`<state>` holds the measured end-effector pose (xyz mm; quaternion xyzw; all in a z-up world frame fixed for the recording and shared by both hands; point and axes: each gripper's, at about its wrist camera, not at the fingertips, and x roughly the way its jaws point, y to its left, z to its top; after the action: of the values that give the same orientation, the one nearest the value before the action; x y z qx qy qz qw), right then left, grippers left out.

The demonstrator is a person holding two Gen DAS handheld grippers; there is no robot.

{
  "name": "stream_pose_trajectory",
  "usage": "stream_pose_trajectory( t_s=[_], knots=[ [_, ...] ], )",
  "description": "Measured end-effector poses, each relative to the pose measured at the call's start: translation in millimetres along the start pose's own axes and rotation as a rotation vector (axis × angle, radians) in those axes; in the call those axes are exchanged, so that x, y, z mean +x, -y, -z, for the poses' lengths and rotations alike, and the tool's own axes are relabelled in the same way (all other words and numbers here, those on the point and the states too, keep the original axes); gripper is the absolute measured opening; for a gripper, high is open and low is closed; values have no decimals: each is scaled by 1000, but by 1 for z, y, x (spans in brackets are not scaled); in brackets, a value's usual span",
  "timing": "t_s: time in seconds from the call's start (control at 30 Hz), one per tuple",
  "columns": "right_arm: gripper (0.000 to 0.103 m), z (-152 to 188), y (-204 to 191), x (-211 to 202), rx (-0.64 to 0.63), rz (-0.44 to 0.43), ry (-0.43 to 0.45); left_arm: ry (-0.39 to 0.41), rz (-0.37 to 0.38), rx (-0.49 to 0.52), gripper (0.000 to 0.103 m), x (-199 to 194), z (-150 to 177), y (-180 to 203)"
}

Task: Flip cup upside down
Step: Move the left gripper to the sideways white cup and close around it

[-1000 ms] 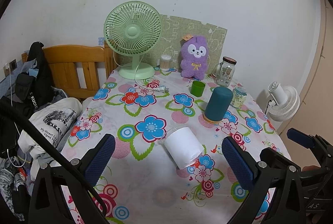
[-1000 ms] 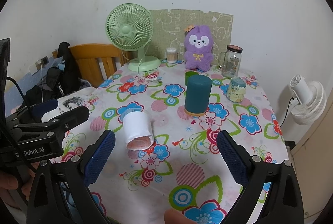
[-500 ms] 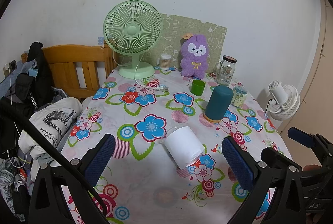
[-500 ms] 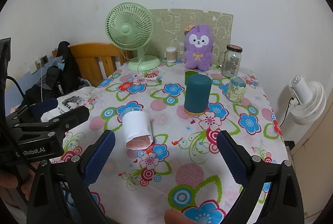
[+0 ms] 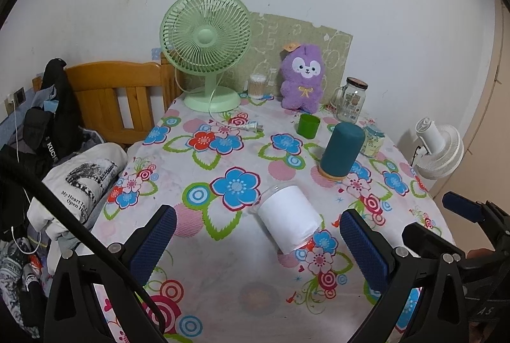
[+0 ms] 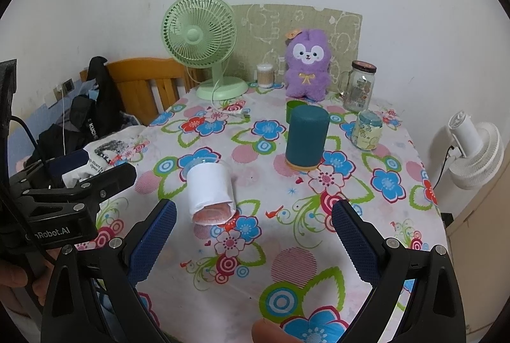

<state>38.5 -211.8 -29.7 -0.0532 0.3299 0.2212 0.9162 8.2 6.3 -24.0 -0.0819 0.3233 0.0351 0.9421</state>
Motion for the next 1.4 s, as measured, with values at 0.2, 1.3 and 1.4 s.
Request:
stream_pose_trajectory(
  t_s=[0.2,1.3,1.4],
  knots=[
    [99,1,-3,21,-9,-13,-51,-52,-9,-16,103,17,6,-13],
    [89,-8,-36,190,34,-235,-412,-304,-2,351,103,129,10,-27],
    [73,-5,-37,197,18,-239,-447,-315,1,347,103,133,13,-27]
  ],
)
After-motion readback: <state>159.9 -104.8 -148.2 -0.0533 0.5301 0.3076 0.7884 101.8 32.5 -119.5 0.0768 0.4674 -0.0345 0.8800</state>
